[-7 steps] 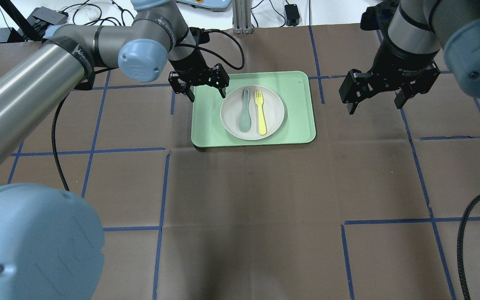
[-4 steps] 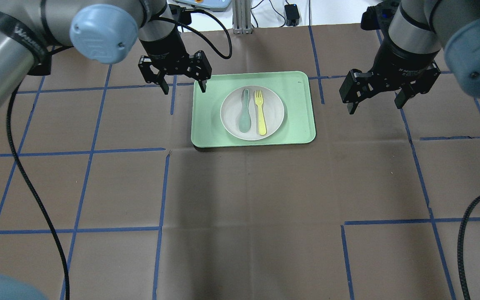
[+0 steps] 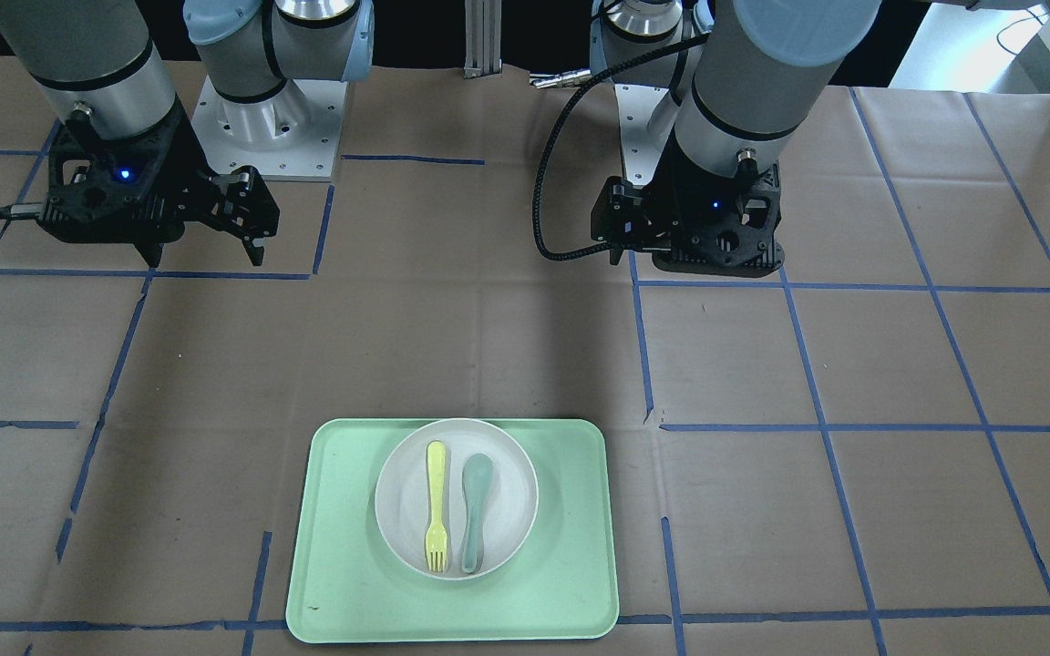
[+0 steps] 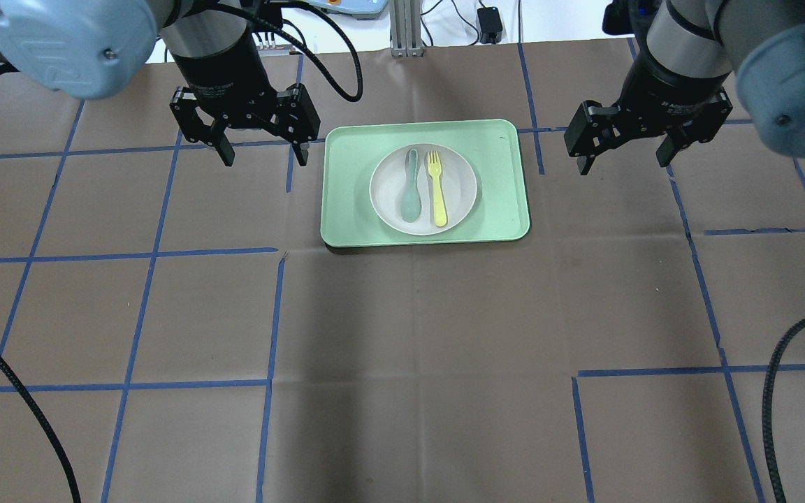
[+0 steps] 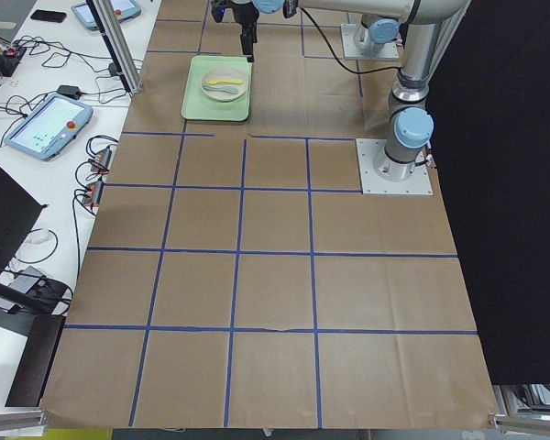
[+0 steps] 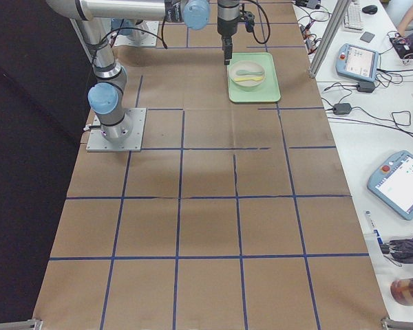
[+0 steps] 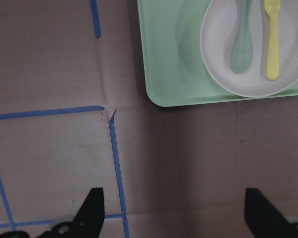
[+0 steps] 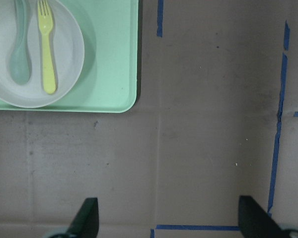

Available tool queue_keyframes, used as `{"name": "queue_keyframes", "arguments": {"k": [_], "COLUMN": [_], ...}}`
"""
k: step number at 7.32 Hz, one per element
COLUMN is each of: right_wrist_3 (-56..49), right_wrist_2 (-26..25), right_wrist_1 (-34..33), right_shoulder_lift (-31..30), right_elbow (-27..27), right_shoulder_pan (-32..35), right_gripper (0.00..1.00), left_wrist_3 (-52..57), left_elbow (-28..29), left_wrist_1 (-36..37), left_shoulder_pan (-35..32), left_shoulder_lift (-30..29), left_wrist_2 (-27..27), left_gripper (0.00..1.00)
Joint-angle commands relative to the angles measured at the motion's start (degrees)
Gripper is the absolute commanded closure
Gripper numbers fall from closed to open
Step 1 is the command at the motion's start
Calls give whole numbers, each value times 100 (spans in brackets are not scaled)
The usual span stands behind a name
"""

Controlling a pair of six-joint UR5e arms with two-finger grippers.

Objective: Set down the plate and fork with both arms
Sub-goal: 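Raise the left gripper away while the right gripper moves over the plate, then lower the right gripper and grasp the yellow fork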

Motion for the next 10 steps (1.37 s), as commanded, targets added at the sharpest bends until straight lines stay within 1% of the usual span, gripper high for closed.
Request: {"name": "queue_keyframes", "arguments": {"k": [1, 2, 3, 4, 5, 7, 9, 10], "right_wrist_3": [305, 742, 1112, 1168, 1369, 1476, 1616, 1643], "right_wrist_2": [14, 15, -20, -47, -3, 23, -47, -47], "right_wrist_1": [-124, -290, -335, -318, -483, -643, -1683, -1976], "right_shoulder_lift": [711, 1211, 1773, 2284, 2506, 2823, 3271, 3430], "right_elbow": [-561, -938, -1421, -1843, -1926, -1769, -1576, -1514], "right_shoulder_pan": [380, 714, 1065, 1277, 1323, 1385, 1578, 1587], "right_gripper": [0, 0, 0, 0, 0, 1, 1, 7], "left_wrist_3": [12, 134, 361, 381, 416, 486, 460, 460], "left_elbow": [4, -5, -14, -14, -14, -14, -14, -22], "left_wrist_1": [-213, -318, -336, -328, -328, -293, -266, -275], "left_shoulder_pan": [33, 33, 51, 60, 60, 121, 139, 139], "left_shoulder_lift": [272, 465, 536, 555, 520, 502, 484, 545], "left_wrist_2": [75, 58, 66, 66, 58, 84, 66, 110], "left_gripper": [0, 0, 0, 0, 0, 0, 0, 0]}}
